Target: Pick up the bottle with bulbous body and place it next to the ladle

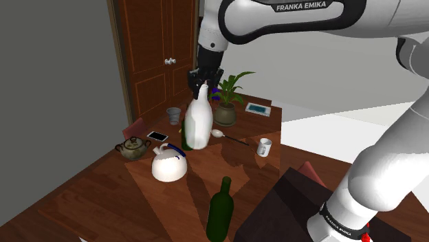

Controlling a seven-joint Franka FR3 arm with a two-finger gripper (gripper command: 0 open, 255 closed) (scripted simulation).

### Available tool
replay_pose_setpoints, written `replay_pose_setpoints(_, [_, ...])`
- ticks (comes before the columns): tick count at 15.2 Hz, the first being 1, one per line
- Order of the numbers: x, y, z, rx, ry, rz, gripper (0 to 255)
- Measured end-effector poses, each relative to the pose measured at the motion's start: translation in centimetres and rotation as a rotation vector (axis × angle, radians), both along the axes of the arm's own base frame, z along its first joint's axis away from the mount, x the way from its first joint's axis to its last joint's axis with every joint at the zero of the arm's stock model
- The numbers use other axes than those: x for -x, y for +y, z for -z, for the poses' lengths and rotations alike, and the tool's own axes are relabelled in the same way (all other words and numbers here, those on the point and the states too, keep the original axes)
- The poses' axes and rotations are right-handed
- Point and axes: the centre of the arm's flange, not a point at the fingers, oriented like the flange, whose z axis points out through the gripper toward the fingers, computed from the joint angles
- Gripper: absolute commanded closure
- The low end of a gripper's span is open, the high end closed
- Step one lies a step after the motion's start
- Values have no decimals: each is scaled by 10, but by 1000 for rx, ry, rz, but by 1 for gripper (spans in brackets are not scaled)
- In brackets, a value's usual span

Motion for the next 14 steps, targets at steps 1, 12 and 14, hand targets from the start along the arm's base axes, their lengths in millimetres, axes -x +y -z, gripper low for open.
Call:
replay_pose_setpoints(1, [0, -11, -3, 0, 0, 0, 255])
replay_pose_setpoints(12, [13, -157, -8, -1, 0, -1, 255])
replay_pose_setpoints(14, [16, -184, -6, -1, 0, 0, 255])
